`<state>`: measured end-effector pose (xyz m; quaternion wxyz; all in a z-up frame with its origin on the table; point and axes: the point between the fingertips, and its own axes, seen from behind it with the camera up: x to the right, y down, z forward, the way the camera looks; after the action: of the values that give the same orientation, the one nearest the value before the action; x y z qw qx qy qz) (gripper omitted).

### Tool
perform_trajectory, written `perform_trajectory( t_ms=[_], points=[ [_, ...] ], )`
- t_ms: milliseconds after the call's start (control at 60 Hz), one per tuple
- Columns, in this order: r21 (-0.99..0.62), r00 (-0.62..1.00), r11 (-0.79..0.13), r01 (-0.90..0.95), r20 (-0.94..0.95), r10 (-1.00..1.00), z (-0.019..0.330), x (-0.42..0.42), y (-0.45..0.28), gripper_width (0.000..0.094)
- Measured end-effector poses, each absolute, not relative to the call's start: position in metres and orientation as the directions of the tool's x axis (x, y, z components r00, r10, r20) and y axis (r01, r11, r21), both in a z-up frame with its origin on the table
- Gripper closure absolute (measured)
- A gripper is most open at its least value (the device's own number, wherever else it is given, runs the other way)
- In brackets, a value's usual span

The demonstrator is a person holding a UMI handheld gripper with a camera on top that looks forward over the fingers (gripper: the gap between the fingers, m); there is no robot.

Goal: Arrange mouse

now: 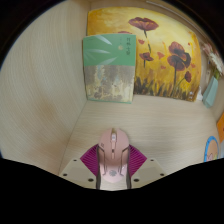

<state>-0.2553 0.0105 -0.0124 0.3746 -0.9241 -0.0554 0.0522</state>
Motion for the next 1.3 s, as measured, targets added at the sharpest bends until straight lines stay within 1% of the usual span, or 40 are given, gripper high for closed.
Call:
perform_trajectory(
  t_ms=[50, 117, 167, 233, 300, 350, 417, 483, 533, 567, 617, 650, 767, 867, 933, 1000, 1067, 1117, 1167, 1300],
  points=[
    [-0.687, 0.985, -0.719, 0.103, -0.031, 0.17, -0.008, -0.252, 0.009, 0.059],
    [-0.709, 0.982, -0.699, 0.098, -0.045, 0.183, 0.024, -0.244, 0.01, 0.059],
    [-0.742, 0.981, -0.66, 0.114, -0.02, 0.191, 0.065, -0.225, 0.012, 0.0589],
    [-0.799, 0.982, -0.583, 0.148, 0.05, 0.182, 0.134, -0.188, 0.018, 0.0587],
    [-0.855, 0.987, -0.502, 0.131, 0.065, 0.147, 0.202, -0.146, 0.022, 0.0588],
    [-0.888, 0.991, -0.447, 0.113, 0.068, 0.115, 0.243, -0.111, 0.023, 0.0589],
    [-0.907, 0.993, -0.404, 0.117, 0.094, 0.078, 0.276, -0.059, 0.02, 0.0588],
    [-0.914, 0.992, -0.385, 0.128, 0.118, 0.05, 0.29, -0.005, 0.014, 0.059],
    [-0.909, 0.992, -0.397, 0.122, 0.12, 0.031, 0.285, 0.032, 0.008, 0.059],
    [-0.902, 0.992, -0.416, 0.12, 0.121, 0.025, 0.275, 0.055, 0.003, 0.0591],
    [-0.887, 0.991, -0.445, 0.121, 0.132, 0.006, 0.251, 0.087, -0.007, 0.0591],
    [-0.869, 0.991, -0.48, 0.122, 0.137, 0.004, 0.236, 0.109, -0.013, 0.0591],
    [-0.799, 0.994, -0.595, 0.086, 0.109, -0.002, 0.152, 0.156, -0.034, 0.0593],
    [-0.726, 0.996, -0.684, 0.072, 0.088, 0.012, 0.082, 0.171, -0.051, 0.0591],
    [-0.684, 0.998, -0.728, 0.051, 0.061, 0.013, 0.043, 0.175, -0.061, 0.0591],
    [-0.635, 0.997, -0.769, 0.071, 0.063, 0.04, 0.011, 0.177, -0.072, 0.0592],
    [-0.603, 0.998, -0.795, 0.069, 0.043, 0.055, -0.011, 0.172, -0.081, 0.0589],
    [-0.634, 0.999, -0.772, 0.04, 0.019, 0.036, -0.011, 0.171, -0.078, 0.0585],
    [-0.623, 0.999, -0.782, 0.028, 0.001, 0.034, -0.01, 0.17, -0.08, 0.0579],
    [-0.617, 0.999, -0.785, 0.047, 0.018, 0.045, -0.012, 0.171, -0.078, 0.0488]
  ],
)
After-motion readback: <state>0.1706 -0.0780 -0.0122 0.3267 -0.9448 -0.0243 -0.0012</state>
